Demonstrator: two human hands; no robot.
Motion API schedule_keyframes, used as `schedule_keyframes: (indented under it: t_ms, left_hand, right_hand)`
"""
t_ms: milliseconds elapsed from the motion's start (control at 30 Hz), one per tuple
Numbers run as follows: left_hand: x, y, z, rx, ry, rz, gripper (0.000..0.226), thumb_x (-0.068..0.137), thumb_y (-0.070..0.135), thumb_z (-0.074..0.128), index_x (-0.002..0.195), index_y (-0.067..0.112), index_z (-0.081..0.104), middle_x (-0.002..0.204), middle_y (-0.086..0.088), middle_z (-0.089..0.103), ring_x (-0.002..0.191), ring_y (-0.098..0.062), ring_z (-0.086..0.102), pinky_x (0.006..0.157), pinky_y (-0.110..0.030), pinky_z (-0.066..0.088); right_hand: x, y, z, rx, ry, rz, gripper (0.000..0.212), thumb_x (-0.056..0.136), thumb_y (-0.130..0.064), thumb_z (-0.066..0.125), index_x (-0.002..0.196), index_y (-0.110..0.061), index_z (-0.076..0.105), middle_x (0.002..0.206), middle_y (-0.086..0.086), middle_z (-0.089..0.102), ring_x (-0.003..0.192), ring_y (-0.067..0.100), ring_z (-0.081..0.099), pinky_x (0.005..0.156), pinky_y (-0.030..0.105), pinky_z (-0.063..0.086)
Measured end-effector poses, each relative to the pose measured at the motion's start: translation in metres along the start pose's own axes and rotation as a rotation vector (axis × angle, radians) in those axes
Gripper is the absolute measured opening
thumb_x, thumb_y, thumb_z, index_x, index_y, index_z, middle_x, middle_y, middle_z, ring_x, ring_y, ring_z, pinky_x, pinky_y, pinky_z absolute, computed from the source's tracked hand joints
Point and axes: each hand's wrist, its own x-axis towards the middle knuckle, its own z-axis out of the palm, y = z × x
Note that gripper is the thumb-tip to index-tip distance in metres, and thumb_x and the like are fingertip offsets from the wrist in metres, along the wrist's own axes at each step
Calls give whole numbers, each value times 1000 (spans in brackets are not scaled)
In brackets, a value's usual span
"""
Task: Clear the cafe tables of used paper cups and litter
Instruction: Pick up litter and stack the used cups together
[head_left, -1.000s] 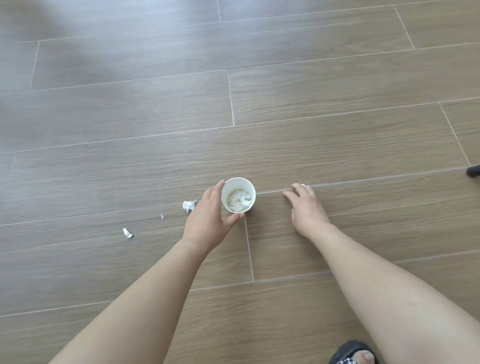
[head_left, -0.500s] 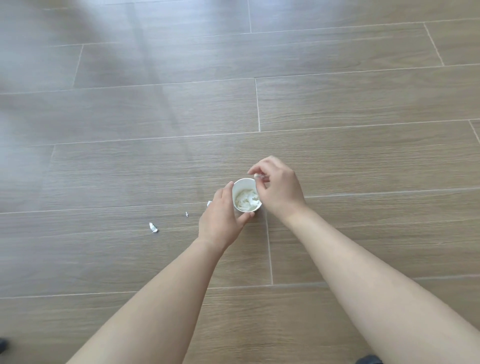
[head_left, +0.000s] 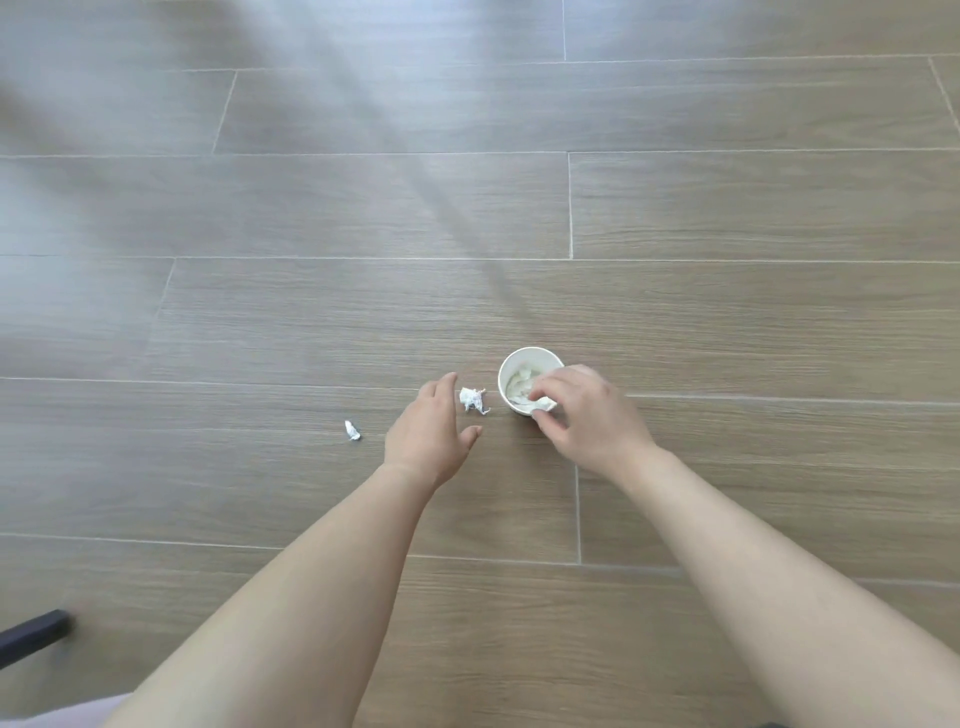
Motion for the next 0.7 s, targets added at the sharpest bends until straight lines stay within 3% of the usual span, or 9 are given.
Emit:
schedule_keyframes:
  t_ms: [167, 467, 567, 700]
  left_hand:
    - [7, -10, 4, 5, -25, -36, 56, 90, 35, 53, 139, 19, 31, 141, -1, 39, 125, -21, 45, 93, -41, 46]
    - [28, 13, 38, 67, -42, 150, 34, 87, 19, 52, 121, 24, 49, 131, 1, 40, 116, -25, 42, 81, -40, 48]
    - [33, 12, 42, 86, -43, 151, 23, 89, 13, 48, 110, 18, 53, 116, -3, 47, 107, -27, 47, 74, -39, 47]
    - [33, 8, 40, -104, 15, 93, 20, 89, 9, 50, 104, 13, 62, 108, -6, 56, 96, -25, 57, 78, -31, 42]
  right_hand:
    - [-4, 1, 2, -43, -73, 10, 16, 75, -17, 72, 89, -12, 66, 100, 2, 66, 103, 26, 54, 82, 41, 49]
    - [-8, 2, 4, -12, 42, -3, 5, 77, -3, 65, 81, -5, 66, 90, 7, 66, 93, 30, 58, 66, 43, 54]
    - [-15, 3, 3, -15, 76, -2, 8, 74, 1, 68, 78, -5, 67, 89, 7, 66, 92, 29, 60, 60, 40, 55]
    - [-21, 7, 2, -23, 77, 8, 13, 73, 6, 66, 78, -6, 68, 91, 8, 67, 92, 29, 61, 59, 38, 55]
